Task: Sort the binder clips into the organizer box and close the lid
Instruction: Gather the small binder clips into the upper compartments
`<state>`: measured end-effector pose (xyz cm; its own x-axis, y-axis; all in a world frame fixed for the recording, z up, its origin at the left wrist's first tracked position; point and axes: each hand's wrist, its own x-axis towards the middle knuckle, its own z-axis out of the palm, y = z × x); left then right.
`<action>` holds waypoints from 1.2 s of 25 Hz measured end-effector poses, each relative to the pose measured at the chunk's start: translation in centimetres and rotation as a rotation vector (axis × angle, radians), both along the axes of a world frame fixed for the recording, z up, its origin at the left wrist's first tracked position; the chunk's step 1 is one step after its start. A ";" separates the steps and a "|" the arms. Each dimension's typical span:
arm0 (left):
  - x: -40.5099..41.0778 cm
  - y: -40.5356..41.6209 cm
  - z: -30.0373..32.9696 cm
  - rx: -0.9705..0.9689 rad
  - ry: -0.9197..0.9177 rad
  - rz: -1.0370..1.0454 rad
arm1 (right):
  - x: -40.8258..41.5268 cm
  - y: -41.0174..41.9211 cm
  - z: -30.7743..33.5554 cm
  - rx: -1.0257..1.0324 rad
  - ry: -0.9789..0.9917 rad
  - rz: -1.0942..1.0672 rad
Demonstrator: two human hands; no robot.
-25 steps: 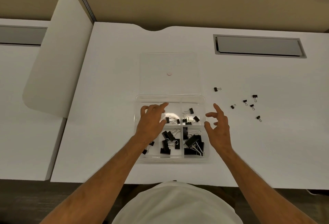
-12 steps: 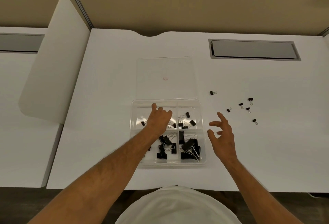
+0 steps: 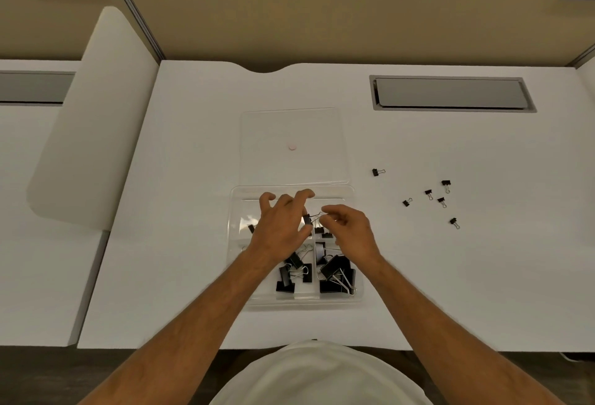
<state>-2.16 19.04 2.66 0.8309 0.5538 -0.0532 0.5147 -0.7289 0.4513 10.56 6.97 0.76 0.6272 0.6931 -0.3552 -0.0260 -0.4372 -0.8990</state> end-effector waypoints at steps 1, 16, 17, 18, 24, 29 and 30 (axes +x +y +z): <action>0.0 -0.2 0.1 -0.007 -0.005 0.006 | -0.1 0.4 -0.1 0.005 0.029 -0.023; -7.9 4.5 -5.8 0.004 0.126 0.297 | 2.8 -0.2 -4.0 -0.289 -0.475 0.089; -7.8 4.9 -6.1 0.036 0.164 0.259 | 2.7 -0.3 -3.9 -0.264 -0.491 0.082; -7.6 5.2 -6.3 0.065 0.205 0.222 | 2.5 -0.5 -3.8 -0.231 -0.503 0.072; -6.0 6.6 -8.0 0.219 0.449 0.127 | 2.4 -1.3 -3.6 -0.164 -0.517 0.047; -5.6 7.3 -8.2 0.196 0.477 0.079 | 2.0 -0.3 -2.9 -0.095 -0.503 0.044; -5.7 7.4 -7.9 0.196 0.457 0.073 | 1.7 0.1 -2.6 -0.073 -0.502 0.042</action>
<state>-7.81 26.46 -5.29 0.7053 0.6458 -0.2923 0.6809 -0.7319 0.0260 12.26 7.04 -1.83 0.7049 0.7062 -0.0659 0.4202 -0.4906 -0.7634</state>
